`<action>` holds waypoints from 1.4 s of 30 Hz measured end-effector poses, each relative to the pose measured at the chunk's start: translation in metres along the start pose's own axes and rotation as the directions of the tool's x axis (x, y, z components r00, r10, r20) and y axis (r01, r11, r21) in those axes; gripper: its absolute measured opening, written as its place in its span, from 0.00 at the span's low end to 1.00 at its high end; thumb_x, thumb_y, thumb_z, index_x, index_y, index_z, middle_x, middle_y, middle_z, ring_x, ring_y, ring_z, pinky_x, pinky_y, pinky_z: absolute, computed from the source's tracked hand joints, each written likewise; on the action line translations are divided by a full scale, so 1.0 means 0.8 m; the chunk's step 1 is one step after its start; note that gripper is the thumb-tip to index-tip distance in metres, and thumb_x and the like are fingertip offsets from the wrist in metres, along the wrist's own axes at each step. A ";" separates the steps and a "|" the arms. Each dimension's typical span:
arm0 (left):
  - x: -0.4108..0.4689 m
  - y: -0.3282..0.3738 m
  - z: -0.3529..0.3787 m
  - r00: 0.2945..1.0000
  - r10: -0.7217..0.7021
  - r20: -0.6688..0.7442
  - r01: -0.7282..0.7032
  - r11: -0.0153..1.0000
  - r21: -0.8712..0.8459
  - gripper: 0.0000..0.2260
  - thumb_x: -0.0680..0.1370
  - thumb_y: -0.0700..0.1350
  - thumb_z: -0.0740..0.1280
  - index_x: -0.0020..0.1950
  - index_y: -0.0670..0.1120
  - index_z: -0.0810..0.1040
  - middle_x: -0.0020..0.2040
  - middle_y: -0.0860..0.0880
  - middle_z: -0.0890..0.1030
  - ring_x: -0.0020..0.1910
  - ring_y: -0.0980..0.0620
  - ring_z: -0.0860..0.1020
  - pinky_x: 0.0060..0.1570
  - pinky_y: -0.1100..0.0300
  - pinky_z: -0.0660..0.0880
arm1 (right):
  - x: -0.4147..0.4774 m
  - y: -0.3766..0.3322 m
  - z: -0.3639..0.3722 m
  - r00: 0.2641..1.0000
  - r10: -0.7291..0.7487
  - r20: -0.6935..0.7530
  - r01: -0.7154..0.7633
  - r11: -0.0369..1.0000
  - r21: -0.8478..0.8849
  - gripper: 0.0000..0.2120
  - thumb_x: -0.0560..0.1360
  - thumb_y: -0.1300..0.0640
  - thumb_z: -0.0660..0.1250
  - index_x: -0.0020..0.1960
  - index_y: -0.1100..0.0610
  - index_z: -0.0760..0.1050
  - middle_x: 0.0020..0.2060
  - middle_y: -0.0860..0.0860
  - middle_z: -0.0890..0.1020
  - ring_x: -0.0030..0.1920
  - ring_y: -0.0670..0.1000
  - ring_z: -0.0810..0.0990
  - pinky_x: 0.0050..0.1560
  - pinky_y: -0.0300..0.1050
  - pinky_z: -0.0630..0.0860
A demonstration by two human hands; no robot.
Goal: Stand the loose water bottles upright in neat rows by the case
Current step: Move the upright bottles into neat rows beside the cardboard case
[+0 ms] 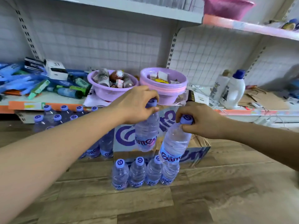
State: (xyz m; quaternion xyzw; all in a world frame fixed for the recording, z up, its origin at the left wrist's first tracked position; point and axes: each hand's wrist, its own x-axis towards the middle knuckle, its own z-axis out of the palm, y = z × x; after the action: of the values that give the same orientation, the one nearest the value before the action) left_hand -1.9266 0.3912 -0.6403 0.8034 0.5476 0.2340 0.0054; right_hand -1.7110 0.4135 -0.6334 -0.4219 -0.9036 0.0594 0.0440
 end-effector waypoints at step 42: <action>0.084 0.118 0.321 0.837 -0.039 0.545 0.061 0.998 -0.022 0.14 0.72 0.52 0.70 0.51 0.47 0.71 0.46 0.49 0.67 0.49 0.45 0.73 0.51 0.50 0.74 | -0.072 0.237 0.186 0.938 0.195 0.287 -0.237 0.964 0.120 0.11 0.72 0.57 0.66 0.55 0.53 0.76 0.46 0.48 0.66 0.47 0.55 0.74 0.44 0.40 0.64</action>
State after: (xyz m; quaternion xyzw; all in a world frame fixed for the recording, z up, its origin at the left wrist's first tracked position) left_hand -1.7265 0.4764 -0.8192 0.8219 0.5396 0.0067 0.1822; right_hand -1.5496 0.4793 -0.8100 -0.5020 -0.8419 0.1903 -0.0553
